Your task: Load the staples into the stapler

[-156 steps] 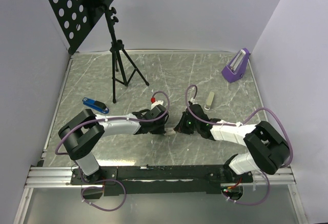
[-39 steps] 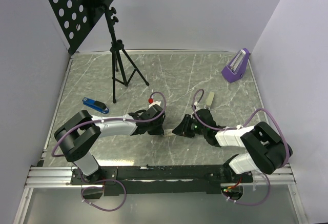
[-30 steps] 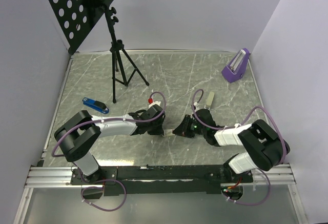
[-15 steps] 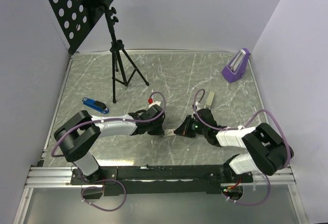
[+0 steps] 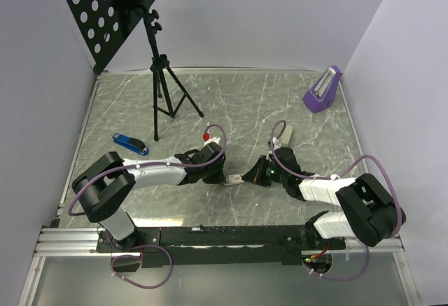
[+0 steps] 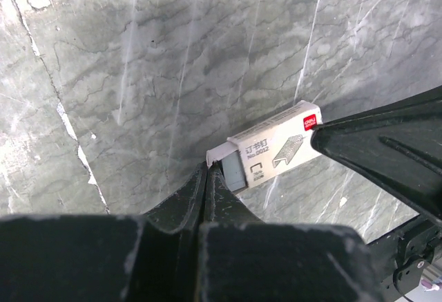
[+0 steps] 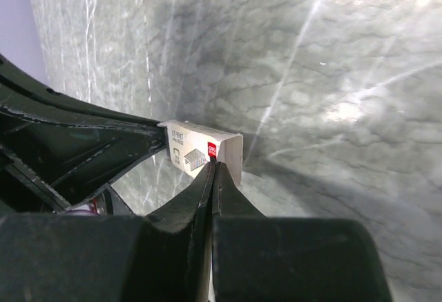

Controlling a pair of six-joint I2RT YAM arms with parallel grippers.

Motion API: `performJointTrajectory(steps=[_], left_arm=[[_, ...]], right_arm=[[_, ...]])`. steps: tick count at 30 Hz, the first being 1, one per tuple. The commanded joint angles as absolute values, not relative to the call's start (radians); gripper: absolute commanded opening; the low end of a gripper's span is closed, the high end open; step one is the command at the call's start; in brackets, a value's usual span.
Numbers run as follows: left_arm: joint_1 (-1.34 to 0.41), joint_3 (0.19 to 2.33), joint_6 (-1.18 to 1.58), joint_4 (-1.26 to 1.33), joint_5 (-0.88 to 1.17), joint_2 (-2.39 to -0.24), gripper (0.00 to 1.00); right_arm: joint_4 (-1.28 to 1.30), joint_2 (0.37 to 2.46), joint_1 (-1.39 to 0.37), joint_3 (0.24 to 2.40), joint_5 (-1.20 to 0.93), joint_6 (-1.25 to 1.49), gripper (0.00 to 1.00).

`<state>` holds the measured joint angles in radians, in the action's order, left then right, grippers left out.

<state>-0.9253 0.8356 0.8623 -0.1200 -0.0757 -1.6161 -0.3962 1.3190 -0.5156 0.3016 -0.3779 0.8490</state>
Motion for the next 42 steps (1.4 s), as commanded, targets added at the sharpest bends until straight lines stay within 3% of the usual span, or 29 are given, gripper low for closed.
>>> performJointTrajectory(steps=[1,33,37,42], left_arm=[[-0.923,0.824,0.887,-0.117,-0.068,-1.594,0.01],[-0.922,0.857,0.867,-0.161,-0.109,-1.609,0.01],[-0.922,0.854,0.873,-0.163,-0.112,-1.597,0.07],[-0.92,0.851,0.88,-0.17,-0.133,-1.574,0.16]], right_arm=[[-0.428,1.281,-0.492,0.275,-0.353,0.856,0.0],[-0.273,1.177,-0.414,0.265,-0.267,0.788,0.0],[-0.238,1.155,-0.41,0.262,-0.236,0.796,0.0],[-0.21,1.112,-0.407,0.258,-0.215,0.787,0.16]])
